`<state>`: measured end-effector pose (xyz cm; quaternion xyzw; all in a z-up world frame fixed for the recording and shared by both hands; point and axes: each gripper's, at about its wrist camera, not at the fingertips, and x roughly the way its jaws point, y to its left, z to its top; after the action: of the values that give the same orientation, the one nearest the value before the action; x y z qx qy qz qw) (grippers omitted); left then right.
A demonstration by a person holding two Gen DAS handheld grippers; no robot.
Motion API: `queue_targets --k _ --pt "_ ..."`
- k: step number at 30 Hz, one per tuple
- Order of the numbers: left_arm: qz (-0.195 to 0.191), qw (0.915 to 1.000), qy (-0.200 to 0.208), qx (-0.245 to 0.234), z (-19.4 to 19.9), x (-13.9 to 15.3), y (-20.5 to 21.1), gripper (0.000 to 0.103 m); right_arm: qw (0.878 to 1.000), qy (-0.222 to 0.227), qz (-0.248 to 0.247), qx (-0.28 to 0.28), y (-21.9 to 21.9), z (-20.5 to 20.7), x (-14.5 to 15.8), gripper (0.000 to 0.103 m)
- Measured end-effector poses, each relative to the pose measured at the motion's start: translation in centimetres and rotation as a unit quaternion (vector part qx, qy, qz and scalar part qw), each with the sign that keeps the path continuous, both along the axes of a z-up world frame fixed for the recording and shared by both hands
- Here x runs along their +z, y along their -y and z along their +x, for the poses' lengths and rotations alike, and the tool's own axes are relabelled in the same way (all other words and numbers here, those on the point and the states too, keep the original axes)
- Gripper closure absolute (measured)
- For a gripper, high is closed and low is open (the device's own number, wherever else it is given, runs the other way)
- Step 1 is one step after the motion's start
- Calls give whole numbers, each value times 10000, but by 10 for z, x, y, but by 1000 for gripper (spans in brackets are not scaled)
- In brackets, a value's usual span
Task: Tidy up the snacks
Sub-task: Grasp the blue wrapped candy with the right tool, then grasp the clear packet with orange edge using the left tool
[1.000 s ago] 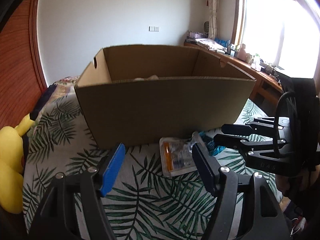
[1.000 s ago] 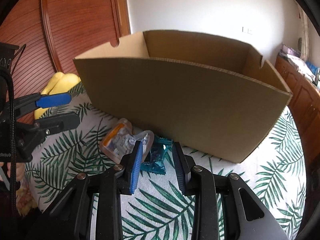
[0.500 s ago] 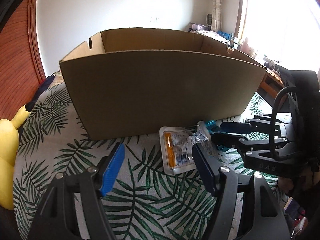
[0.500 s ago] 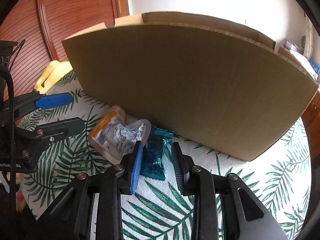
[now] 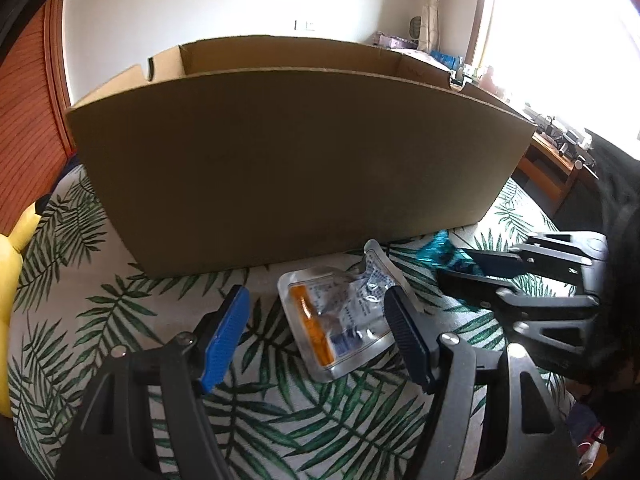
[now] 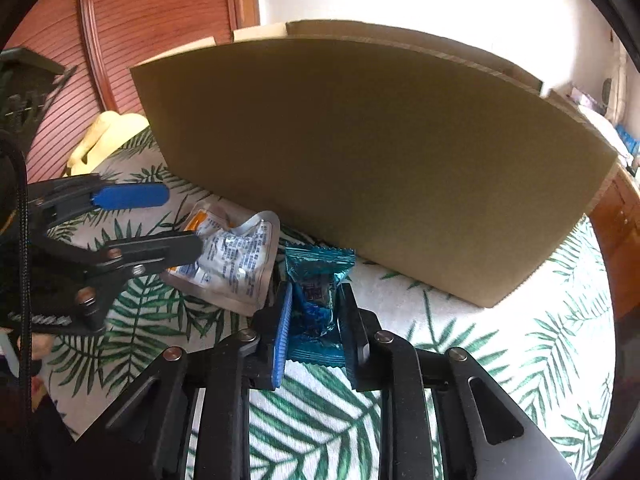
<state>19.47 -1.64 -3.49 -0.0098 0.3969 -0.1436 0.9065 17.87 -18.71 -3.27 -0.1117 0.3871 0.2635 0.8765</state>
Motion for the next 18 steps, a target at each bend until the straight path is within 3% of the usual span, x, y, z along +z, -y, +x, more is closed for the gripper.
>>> queue_targets --k 18 --pt "159 9994 -308 -54 31 -17 27 30 9997 58 119 -182 28 -24 -8 82"
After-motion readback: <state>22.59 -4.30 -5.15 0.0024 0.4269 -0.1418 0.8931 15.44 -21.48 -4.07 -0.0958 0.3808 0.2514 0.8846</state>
